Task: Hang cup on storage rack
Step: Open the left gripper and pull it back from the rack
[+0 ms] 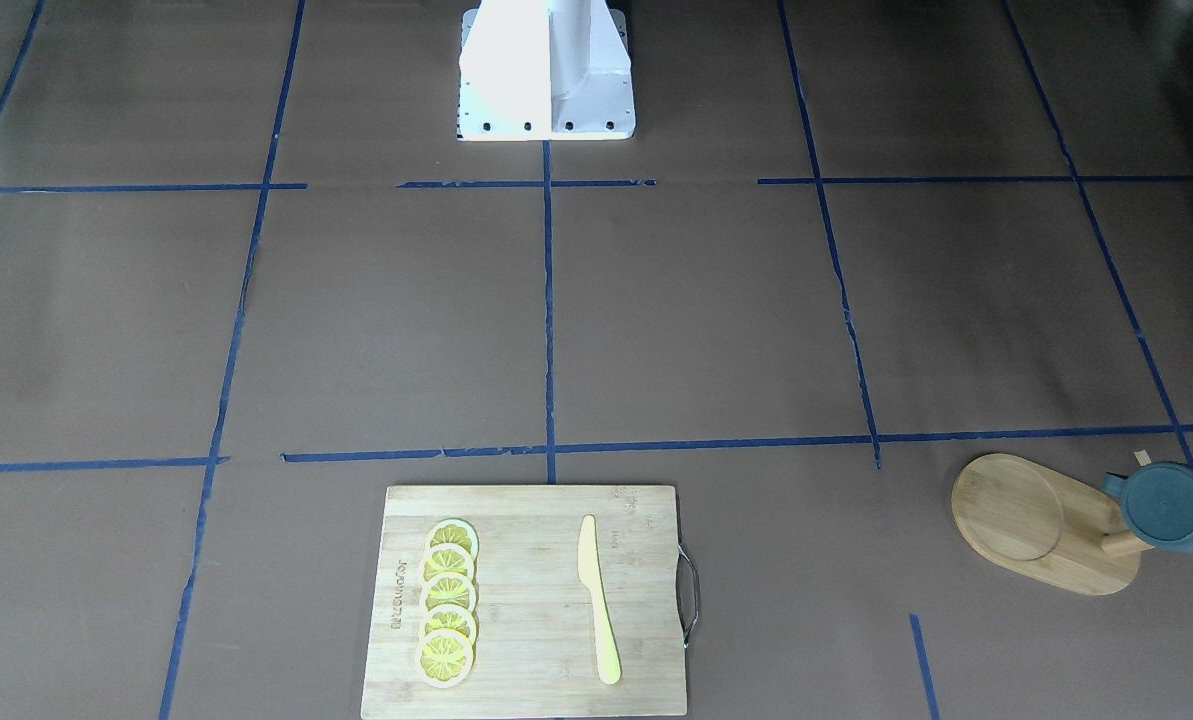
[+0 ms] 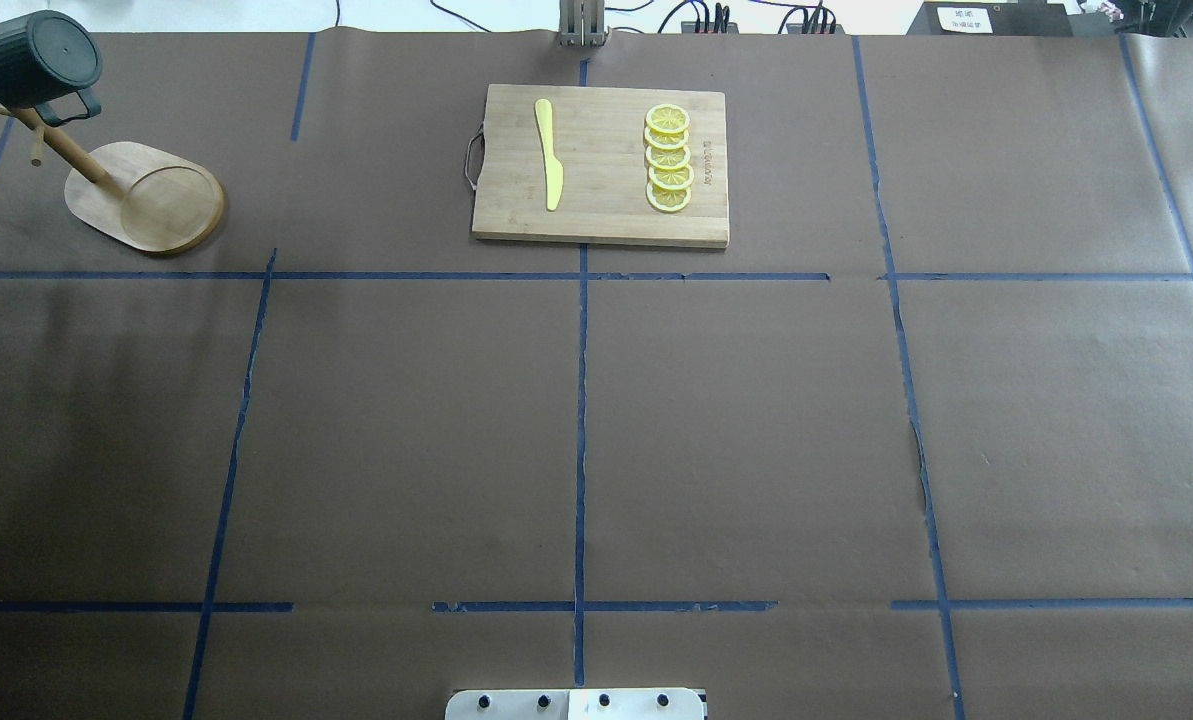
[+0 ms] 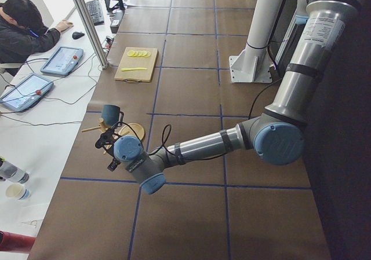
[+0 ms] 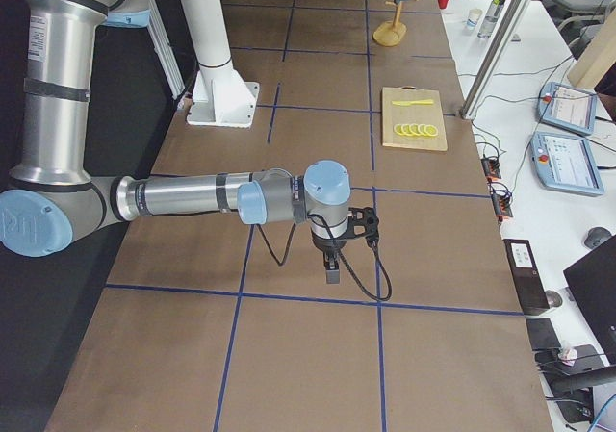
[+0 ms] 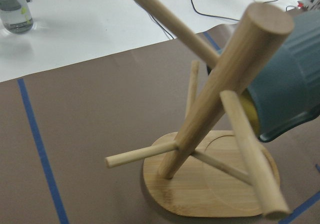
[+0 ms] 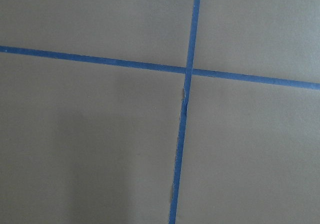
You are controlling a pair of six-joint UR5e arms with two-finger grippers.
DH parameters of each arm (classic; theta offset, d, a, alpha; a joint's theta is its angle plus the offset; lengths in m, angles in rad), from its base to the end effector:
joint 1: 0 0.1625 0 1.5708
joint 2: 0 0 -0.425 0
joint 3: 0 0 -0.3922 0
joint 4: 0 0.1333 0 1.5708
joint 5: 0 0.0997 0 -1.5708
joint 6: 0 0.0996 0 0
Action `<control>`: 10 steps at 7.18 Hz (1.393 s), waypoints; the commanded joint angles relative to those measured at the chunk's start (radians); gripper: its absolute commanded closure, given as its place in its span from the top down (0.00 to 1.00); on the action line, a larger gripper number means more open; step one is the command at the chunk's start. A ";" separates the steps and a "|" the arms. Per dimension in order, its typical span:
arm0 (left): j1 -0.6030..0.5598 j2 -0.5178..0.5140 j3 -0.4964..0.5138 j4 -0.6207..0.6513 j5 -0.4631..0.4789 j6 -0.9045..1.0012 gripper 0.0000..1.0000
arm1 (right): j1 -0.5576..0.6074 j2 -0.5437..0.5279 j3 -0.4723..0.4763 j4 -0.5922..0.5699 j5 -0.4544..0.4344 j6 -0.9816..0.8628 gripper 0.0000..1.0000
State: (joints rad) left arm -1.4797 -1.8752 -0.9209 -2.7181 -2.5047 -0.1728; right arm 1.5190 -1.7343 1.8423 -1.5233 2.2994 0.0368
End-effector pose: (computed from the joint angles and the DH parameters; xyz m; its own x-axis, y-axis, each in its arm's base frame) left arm 0.0023 -0.6106 0.6703 0.5425 0.5010 -0.6743 0.0305 0.7904 0.6118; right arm 0.0446 -0.4336 0.5975 0.7411 -0.1052 0.6630 0.0239 0.9912 0.1306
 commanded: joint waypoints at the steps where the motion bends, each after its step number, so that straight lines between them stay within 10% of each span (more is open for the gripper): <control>1: -0.004 0.007 -0.004 0.226 0.001 0.195 0.99 | 0.000 -0.001 0.000 0.000 0.000 0.000 1.00; 4: -0.004 0.001 -0.068 0.465 0.070 0.325 0.99 | 0.000 -0.001 0.002 0.000 0.000 -0.001 1.00; 8: -0.101 0.011 -0.391 1.121 0.172 0.464 1.00 | 0.001 -0.001 0.002 0.000 -0.001 -0.001 1.00; 10: -0.129 0.164 -0.520 1.176 0.111 0.394 1.00 | 0.001 -0.001 0.001 0.000 -0.002 -0.001 1.00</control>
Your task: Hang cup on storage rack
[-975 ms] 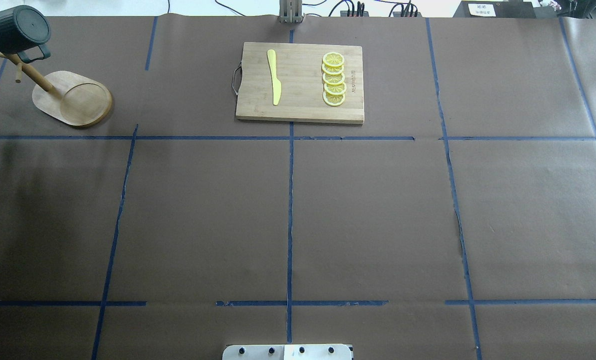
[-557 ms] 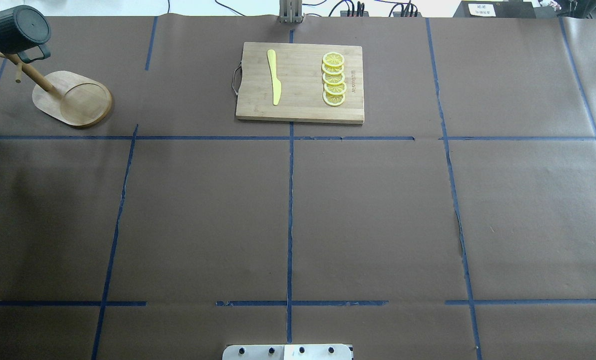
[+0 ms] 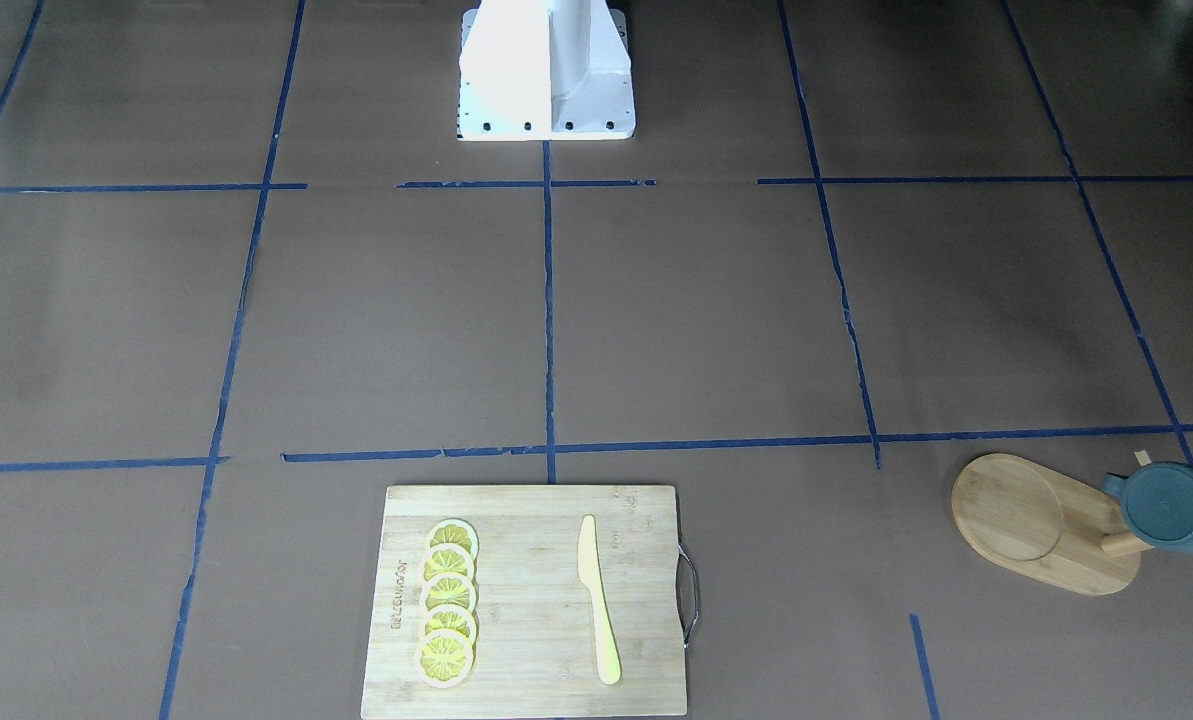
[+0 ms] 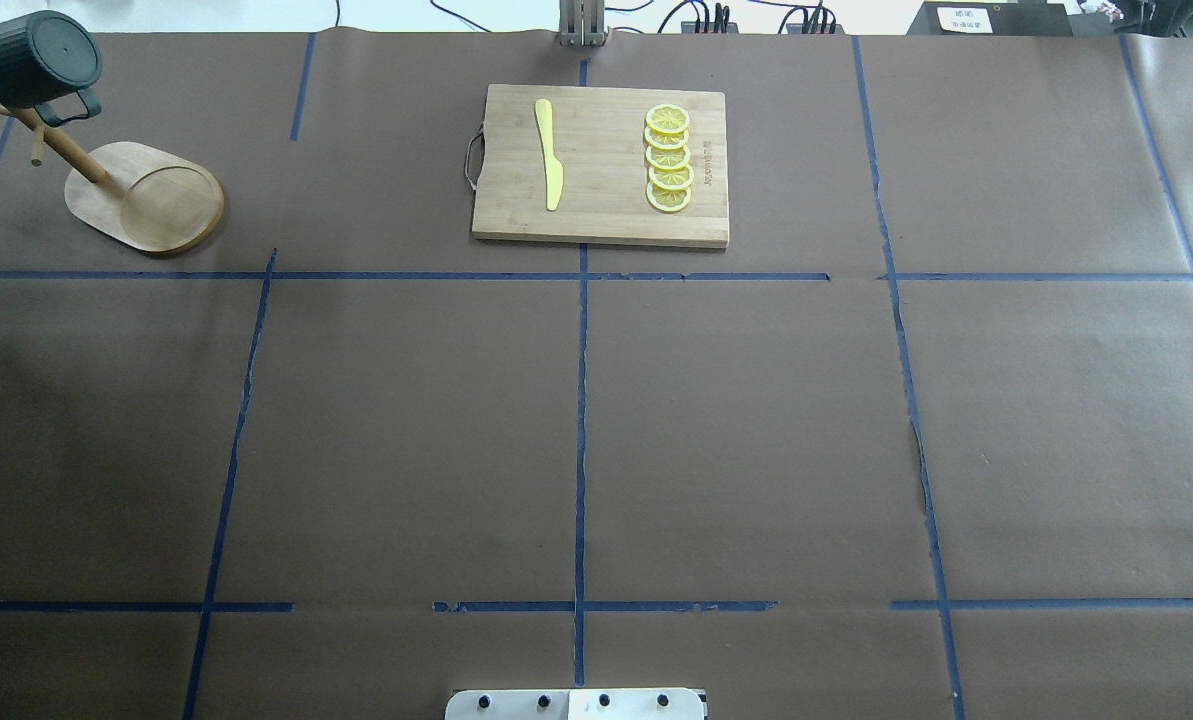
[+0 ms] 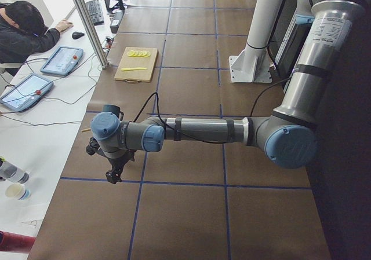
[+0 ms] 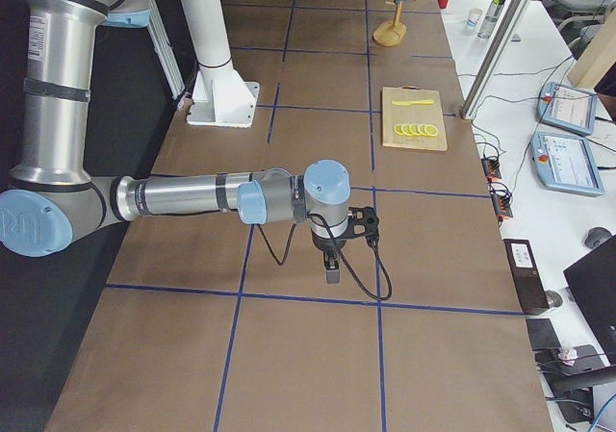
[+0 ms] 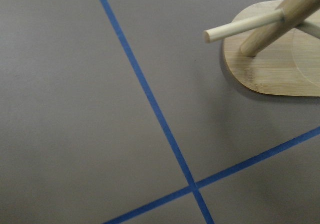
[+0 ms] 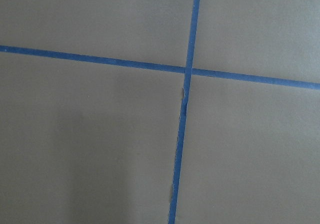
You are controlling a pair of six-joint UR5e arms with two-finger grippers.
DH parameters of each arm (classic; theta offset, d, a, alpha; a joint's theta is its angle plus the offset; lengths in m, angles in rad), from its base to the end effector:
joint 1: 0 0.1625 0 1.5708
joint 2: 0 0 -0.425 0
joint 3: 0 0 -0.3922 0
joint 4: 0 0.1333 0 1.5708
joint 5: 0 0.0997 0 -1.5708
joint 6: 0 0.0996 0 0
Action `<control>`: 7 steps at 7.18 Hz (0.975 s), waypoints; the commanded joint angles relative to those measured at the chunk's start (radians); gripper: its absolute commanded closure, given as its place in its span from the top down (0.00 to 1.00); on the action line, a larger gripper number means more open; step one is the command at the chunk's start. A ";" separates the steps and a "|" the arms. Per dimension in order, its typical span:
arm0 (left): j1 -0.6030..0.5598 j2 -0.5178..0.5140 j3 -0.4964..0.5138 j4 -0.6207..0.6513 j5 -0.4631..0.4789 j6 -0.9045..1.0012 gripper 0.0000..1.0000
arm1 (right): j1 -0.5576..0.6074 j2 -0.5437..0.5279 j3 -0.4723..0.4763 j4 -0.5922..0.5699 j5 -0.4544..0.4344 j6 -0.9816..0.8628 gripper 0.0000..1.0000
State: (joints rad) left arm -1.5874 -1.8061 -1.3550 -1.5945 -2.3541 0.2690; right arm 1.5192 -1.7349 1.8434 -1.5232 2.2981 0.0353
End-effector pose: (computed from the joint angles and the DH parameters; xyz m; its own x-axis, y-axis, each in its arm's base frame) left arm -0.0729 -0.5927 0.6343 0.6879 0.2835 -0.6681 -0.1724 0.9580 0.2290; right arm 0.0448 -0.4334 0.5973 0.7420 -0.1068 0.6618 0.0248 0.9909 0.1322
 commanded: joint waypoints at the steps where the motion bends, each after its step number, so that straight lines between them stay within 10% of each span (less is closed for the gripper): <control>1: -0.031 0.137 -0.167 0.053 -0.068 -0.192 1.00 | 0.001 0.001 0.000 -0.005 -0.002 -0.002 1.00; 7: -0.020 0.220 -0.188 0.024 -0.014 -0.221 1.00 | 0.001 -0.011 0.000 -0.104 -0.023 -0.005 0.98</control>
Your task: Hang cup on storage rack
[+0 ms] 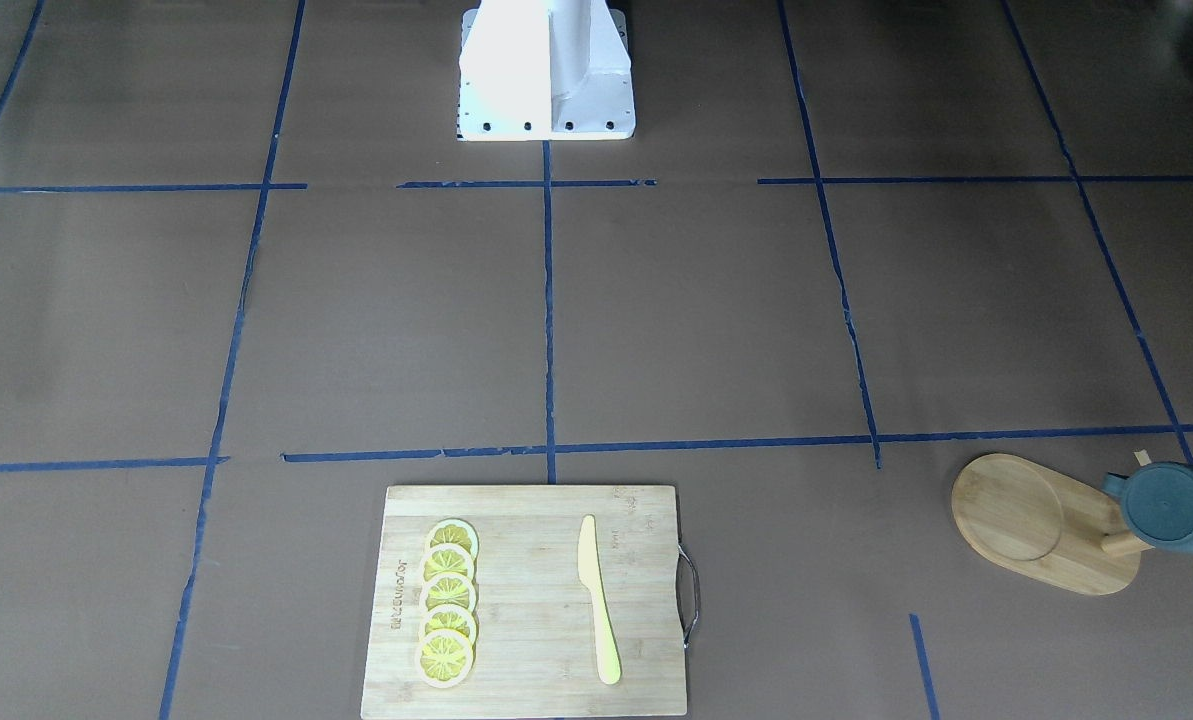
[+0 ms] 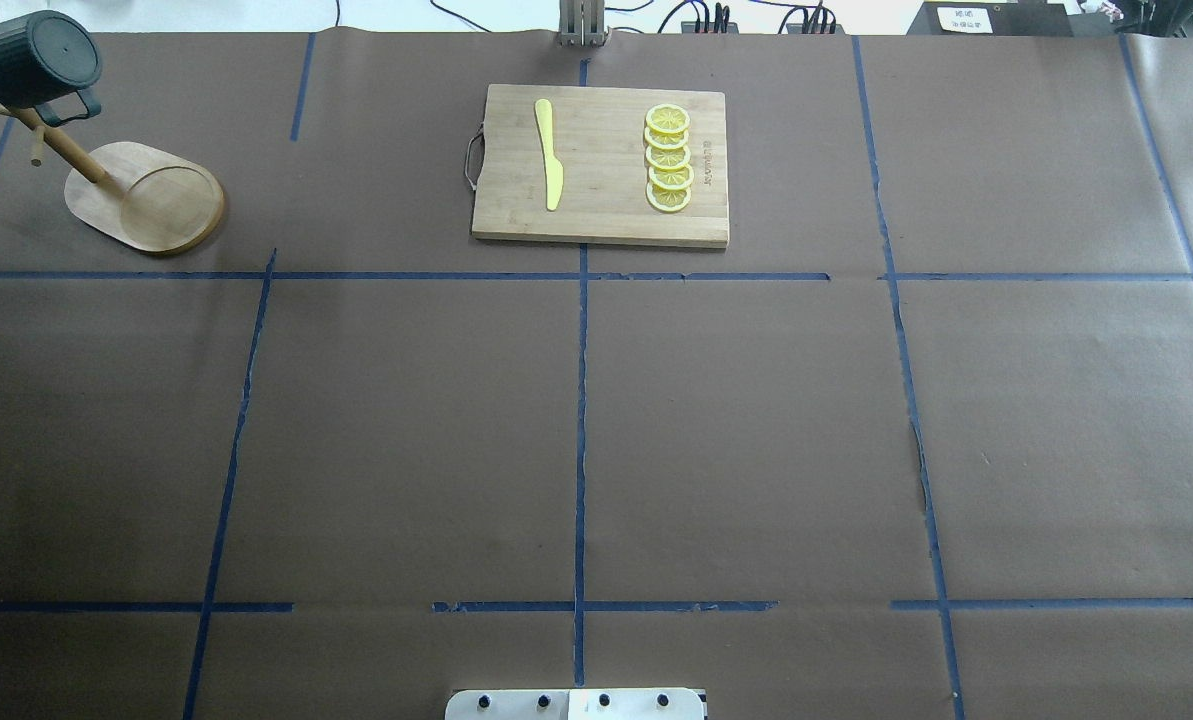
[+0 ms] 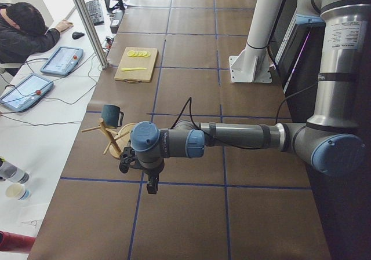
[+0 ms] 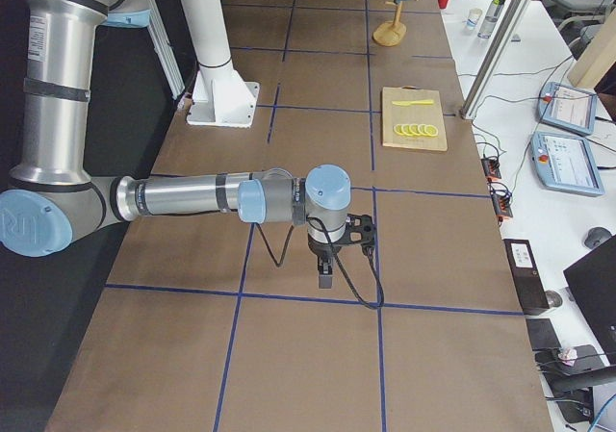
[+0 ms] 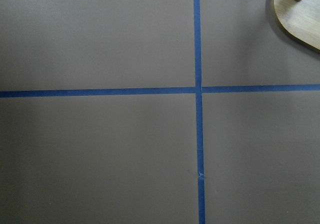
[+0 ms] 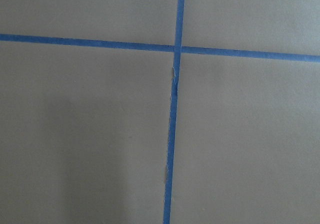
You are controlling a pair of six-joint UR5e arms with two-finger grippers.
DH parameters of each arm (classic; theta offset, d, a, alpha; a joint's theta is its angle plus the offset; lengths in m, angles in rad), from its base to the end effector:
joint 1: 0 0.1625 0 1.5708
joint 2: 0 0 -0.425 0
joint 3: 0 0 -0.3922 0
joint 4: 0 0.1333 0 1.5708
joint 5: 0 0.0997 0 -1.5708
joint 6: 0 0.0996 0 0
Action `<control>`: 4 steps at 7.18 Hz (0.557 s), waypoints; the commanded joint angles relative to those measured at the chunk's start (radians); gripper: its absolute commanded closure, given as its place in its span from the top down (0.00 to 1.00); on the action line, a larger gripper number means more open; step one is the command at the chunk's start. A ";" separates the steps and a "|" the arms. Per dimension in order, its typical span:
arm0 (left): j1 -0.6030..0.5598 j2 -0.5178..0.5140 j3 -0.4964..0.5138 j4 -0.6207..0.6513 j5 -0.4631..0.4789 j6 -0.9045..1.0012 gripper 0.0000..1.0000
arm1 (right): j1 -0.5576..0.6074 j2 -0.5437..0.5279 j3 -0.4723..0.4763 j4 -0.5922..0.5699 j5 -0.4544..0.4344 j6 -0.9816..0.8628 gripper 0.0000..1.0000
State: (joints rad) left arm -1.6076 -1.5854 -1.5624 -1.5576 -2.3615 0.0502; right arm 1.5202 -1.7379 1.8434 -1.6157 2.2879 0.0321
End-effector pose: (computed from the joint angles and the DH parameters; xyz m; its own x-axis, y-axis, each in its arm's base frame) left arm -0.0808 -0.4950 0.6558 0.7036 0.0193 -0.7103 0.0015 0.9996 0.0287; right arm 0.0463 -0.4263 0.6092 0.7520 -0.0458 0.6576 0.0264 0.9989 0.0395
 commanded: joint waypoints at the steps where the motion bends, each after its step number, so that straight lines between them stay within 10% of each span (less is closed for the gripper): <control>1: 0.000 0.010 0.009 -0.015 -0.005 0.002 1.00 | 0.000 -0.011 -0.001 -0.009 -0.013 -0.001 0.99; 4: 0.000 0.012 0.018 -0.013 0.002 0.002 1.00 | -0.002 -0.015 -0.001 -0.003 -0.005 0.000 1.00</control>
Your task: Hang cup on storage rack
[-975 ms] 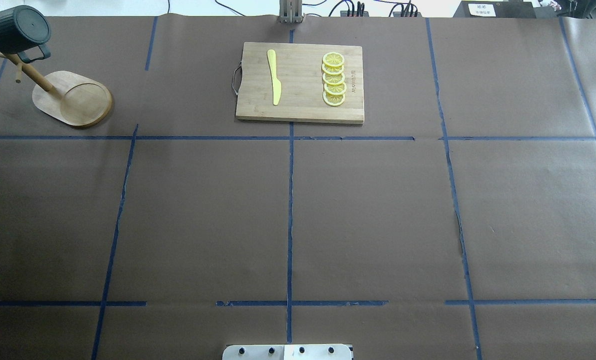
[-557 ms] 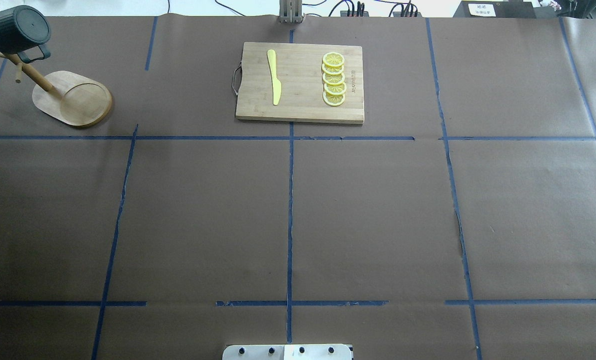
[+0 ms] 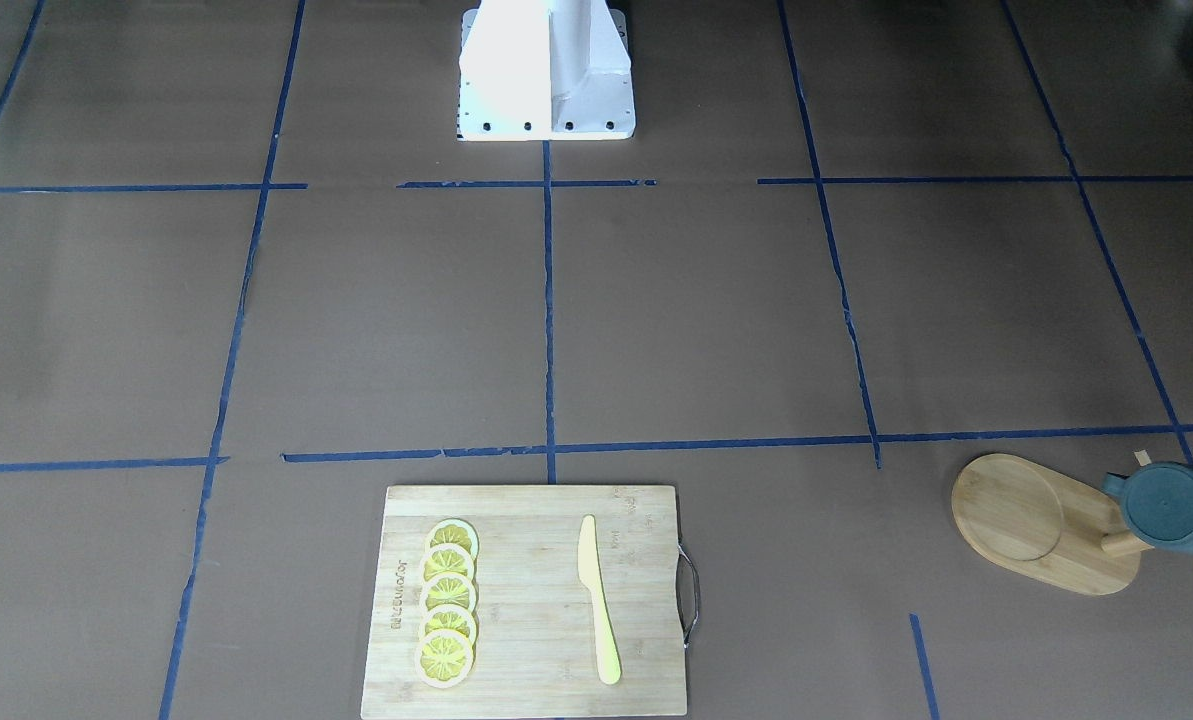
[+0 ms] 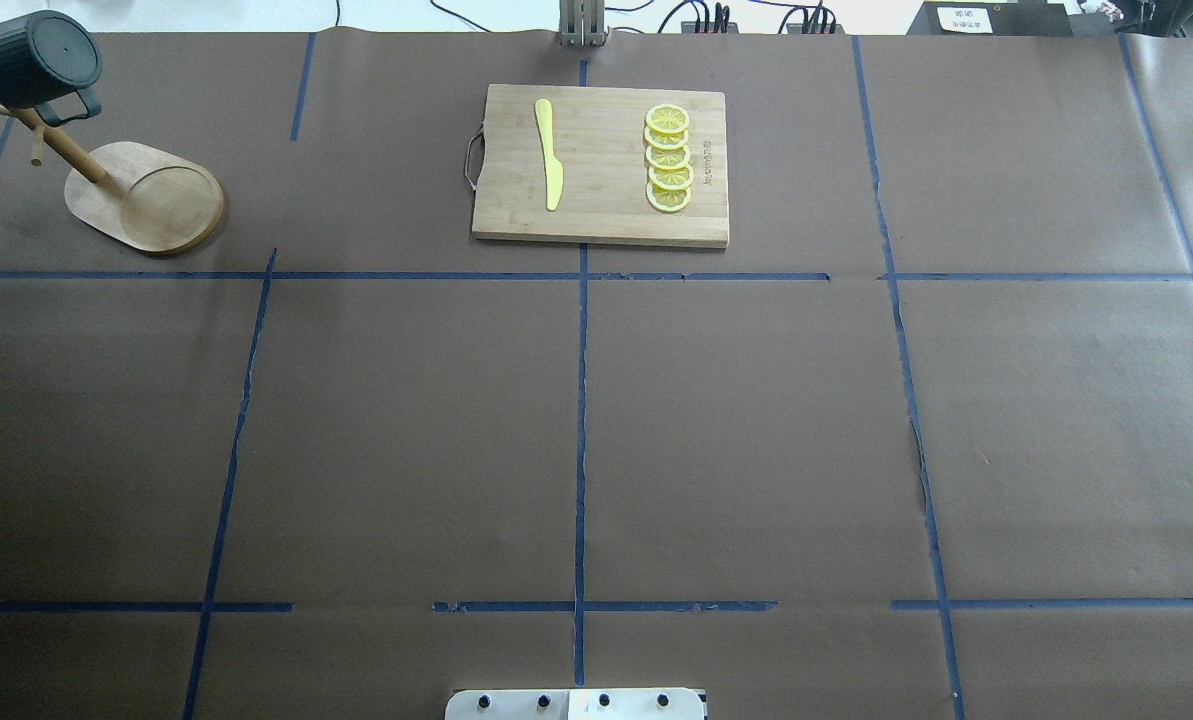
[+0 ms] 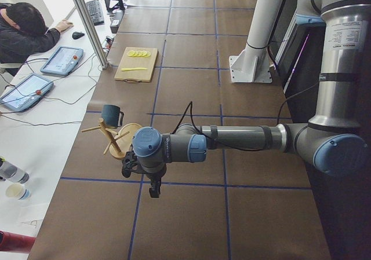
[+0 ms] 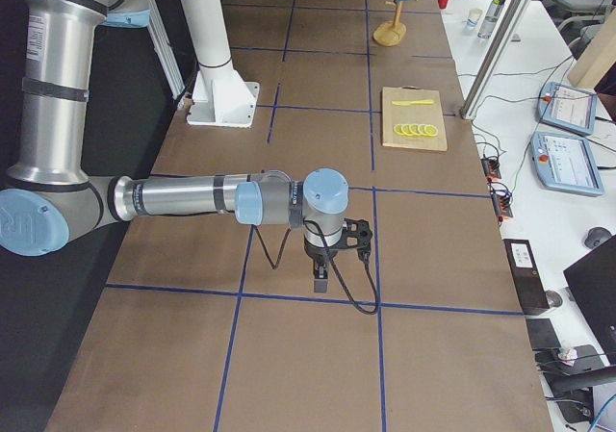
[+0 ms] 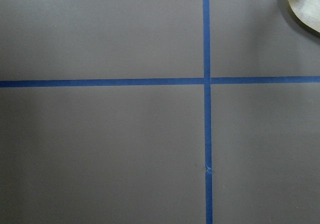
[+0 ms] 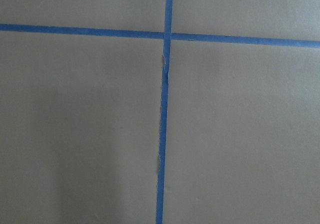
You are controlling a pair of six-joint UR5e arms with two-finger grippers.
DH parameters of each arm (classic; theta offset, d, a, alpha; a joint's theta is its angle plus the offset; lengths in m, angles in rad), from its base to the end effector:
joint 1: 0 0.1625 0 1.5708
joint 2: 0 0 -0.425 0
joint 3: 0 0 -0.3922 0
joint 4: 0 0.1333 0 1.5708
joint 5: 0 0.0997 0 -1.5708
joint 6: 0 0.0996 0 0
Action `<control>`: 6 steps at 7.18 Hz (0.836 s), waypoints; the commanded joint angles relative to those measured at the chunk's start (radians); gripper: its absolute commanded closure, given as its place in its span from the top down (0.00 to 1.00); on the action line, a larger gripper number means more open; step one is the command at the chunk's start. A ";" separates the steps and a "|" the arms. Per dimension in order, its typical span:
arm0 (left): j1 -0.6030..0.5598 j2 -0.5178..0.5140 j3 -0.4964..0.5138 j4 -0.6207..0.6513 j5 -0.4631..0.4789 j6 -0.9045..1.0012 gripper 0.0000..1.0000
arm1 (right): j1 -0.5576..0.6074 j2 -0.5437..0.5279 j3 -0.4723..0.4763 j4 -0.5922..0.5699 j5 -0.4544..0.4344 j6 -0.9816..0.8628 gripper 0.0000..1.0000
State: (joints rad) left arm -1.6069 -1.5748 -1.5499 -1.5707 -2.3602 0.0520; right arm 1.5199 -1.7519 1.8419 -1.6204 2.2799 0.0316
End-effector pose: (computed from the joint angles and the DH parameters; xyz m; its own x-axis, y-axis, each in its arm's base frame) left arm -0.0803 -0.4898 0.6660 0.7043 0.0145 -0.7098 -0.0005 0.9998 0.0199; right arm 0.0472 -0.4197 0.6168 0.7579 -0.0333 0.6516 0.0269 0.9994 0.0198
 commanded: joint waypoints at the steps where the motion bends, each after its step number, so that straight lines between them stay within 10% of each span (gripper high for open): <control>1: -0.001 0.009 0.004 0.000 -0.004 0.000 1.00 | -0.001 -0.001 0.000 0.005 0.003 -0.001 1.00; 6: 0.001 0.010 0.002 0.000 0.004 0.000 1.00 | -0.001 0.000 -0.001 0.005 0.003 -0.009 1.00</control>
State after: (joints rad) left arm -1.6063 -1.5657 -1.5487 -1.5708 -2.3579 0.0522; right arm 1.5185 -1.7519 1.8408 -1.6152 2.2824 0.0237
